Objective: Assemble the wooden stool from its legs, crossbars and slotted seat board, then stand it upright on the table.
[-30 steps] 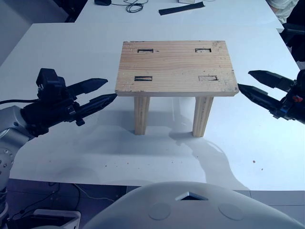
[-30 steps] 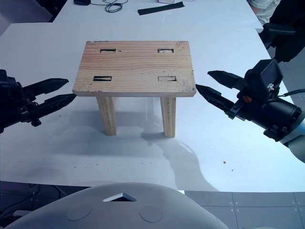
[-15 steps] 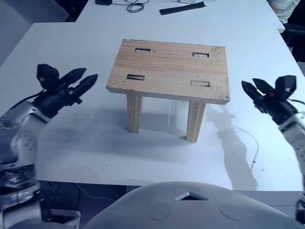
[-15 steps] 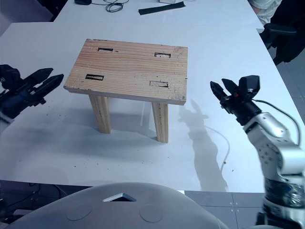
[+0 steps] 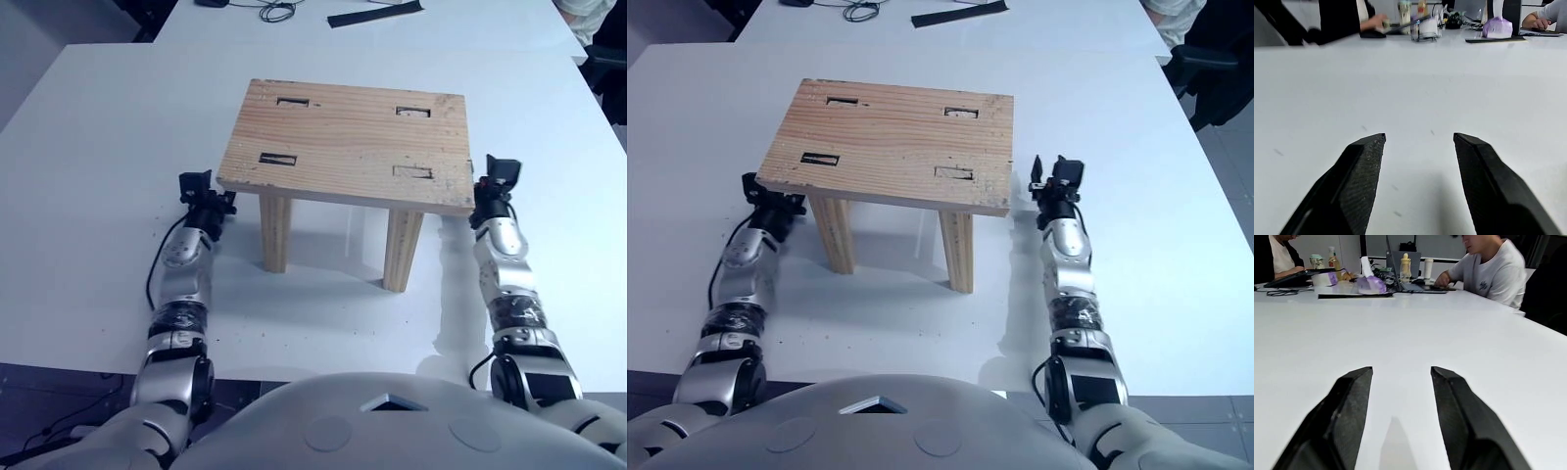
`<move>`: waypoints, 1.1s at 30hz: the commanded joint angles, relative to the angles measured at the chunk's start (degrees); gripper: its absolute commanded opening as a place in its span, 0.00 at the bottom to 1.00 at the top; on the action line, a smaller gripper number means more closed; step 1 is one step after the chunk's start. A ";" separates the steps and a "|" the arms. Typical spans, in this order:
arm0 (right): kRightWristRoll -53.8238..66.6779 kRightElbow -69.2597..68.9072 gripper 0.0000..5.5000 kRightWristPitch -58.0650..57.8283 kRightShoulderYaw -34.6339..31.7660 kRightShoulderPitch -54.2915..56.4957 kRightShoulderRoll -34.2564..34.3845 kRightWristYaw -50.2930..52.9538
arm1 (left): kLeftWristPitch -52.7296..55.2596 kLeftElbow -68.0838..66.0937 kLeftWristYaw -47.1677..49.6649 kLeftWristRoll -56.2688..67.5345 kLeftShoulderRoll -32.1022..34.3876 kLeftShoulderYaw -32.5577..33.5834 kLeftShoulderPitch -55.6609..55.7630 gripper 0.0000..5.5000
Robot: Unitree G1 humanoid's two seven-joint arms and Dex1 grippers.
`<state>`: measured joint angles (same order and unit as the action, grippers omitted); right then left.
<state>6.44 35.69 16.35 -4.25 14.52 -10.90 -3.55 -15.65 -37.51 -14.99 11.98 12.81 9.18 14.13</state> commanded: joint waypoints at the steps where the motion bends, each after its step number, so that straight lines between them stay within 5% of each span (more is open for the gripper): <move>1: -1.86 6.21 0.40 5.00 -0.19 3.94 1.67 1.00 | -3.71 -5.64 1.65 -2.18 -2.39 -0.42 3.39 0.47; 33: -5.64 25.45 0.40 11.18 -0.94 16.13 3.98 3.92 | -7.04 -17.13 10.24 -5.65 -8.18 -0.08 12.68 0.47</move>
<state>1.16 60.29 27.12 -4.81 28.75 -6.94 -0.16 -23.75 -53.02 -5.10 6.71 4.62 9.06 25.53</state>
